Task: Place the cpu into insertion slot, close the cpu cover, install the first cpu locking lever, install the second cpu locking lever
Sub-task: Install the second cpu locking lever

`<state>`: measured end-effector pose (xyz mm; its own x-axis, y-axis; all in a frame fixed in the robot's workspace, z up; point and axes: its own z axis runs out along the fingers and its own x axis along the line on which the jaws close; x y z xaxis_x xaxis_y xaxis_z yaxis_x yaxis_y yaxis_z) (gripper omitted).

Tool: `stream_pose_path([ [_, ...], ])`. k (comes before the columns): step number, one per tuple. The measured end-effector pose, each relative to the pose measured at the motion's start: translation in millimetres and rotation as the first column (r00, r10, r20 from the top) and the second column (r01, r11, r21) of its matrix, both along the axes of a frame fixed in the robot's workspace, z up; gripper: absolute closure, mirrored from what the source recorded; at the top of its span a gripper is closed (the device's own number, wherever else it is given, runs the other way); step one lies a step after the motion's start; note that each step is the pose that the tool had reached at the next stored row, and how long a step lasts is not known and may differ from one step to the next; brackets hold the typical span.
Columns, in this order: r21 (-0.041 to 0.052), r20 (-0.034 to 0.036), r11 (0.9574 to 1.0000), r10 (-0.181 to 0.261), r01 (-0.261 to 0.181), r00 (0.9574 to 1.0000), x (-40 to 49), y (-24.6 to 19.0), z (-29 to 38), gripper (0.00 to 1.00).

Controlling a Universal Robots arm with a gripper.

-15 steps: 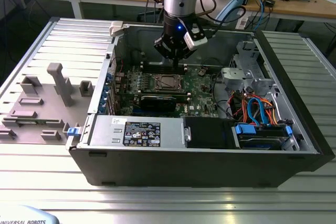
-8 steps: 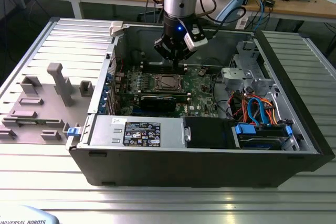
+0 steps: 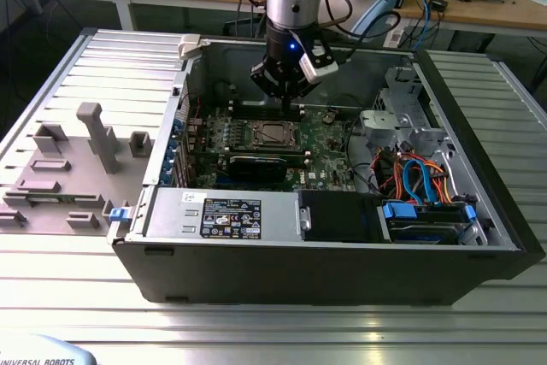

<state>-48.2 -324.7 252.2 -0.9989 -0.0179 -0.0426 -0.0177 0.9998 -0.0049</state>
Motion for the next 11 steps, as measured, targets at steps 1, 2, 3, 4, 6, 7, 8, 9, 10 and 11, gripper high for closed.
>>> stream_pose_path([
  [1, -0.0008, -0.0002, 1.0000, 0.000, 0.000, 1.0000, 0.0, -0.7, -0.3, 0.89],
  [2, -0.0029, -0.0001, 1.0000, 0.000, 0.000, 1.0000, 0.0, -2.9, -0.6, 0.89],
  [3, -0.0040, -0.0001, 1.0000, 0.000, 0.000, 1.0000, 0.0, -4.0, -1.6, 0.89],
  [4, -0.0045, -0.0001, 1.0000, 0.000, 0.000, 1.0000, 0.0, -4.6, -2.0, 0.89],
  [6, -0.0063, -0.0002, 1.0000, 0.000, 0.000, 1.0000, 0.0, -6.6, -2.5, 0.89],
  [7, -0.0067, -0.0001, 1.0000, 0.000, 0.000, 1.0000, 0.0, -7.2, -2.8, 0.89],
  [8, -0.0075, 0.0000, 1.0000, 0.000, 0.000, 1.0000, 0.0, -8.1, -3.4, 0.89],
  [9, -0.0079, -0.0001, 1.0000, 0.000, 0.000, 1.0000, 0.0, -8.6, -3.7, 0.89],
  [10, -0.0083, 0.0000, 1.0000, 0.000, 0.000, 1.0000, 0.0, -9.0, -4.2, 0.89],
  [11, -0.0092, -0.0001, 1.0000, 0.000, 0.000, 1.0000, -0.1, -9.3, -4.7, 0.89],
])
